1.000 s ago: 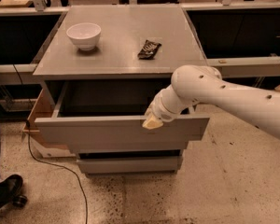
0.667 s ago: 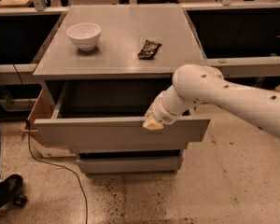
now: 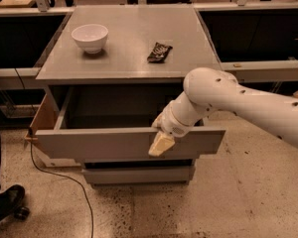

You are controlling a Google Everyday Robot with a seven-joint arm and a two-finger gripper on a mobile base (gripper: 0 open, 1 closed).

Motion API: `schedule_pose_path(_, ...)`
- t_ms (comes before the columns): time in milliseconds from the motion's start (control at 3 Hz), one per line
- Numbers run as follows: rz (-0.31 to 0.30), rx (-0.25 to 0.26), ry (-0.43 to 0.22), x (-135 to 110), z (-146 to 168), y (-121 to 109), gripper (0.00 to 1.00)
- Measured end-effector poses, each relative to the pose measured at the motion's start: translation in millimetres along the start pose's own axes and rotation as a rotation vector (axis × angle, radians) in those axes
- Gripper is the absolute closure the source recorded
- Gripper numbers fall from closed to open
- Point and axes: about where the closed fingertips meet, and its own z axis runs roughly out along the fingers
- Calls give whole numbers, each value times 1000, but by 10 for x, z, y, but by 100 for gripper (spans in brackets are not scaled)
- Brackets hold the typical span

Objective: Open top drawer

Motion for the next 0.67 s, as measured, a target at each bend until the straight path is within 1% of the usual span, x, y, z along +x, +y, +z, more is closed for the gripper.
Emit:
schedule_pose_path(333,8,-191,-6,-53,-155,653,0)
schedule_pose_path(667,21,-327,-9,-69,-225,1072,0)
